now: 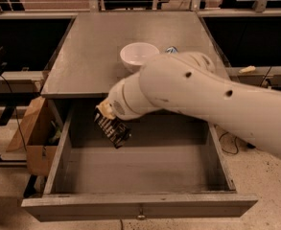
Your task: Place rxbar chocolate into top drawer
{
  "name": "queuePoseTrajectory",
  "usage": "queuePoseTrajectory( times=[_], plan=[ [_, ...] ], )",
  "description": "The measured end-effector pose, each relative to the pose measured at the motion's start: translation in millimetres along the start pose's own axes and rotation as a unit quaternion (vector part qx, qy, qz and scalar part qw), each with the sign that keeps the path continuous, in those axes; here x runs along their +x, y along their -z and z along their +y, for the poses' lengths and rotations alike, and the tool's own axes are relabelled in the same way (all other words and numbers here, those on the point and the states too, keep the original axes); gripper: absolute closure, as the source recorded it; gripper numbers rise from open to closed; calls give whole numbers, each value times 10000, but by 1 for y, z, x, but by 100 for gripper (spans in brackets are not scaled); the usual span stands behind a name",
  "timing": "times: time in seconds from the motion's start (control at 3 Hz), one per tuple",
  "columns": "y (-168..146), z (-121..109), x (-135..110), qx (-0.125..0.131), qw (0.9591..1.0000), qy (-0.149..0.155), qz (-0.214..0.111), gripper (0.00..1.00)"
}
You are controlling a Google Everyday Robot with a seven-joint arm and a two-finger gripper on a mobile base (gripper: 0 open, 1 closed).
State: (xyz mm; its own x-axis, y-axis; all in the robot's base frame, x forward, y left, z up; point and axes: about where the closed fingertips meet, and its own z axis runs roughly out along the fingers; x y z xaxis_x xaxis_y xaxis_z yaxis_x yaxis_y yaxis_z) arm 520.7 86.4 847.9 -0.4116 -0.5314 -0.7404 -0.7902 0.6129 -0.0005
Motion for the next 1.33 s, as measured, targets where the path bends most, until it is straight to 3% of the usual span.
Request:
queuePoseTrajectory(
  times=[0.33, 0.67, 1.33],
  plan=[
    [-38, -2, 62, -206, 9991, -360, 79, 100],
    [-80, -20, 106, -166, 9972, -696, 238, 67],
    [-111, -35, 121, -166, 9946, -859, 557, 19]
  ],
)
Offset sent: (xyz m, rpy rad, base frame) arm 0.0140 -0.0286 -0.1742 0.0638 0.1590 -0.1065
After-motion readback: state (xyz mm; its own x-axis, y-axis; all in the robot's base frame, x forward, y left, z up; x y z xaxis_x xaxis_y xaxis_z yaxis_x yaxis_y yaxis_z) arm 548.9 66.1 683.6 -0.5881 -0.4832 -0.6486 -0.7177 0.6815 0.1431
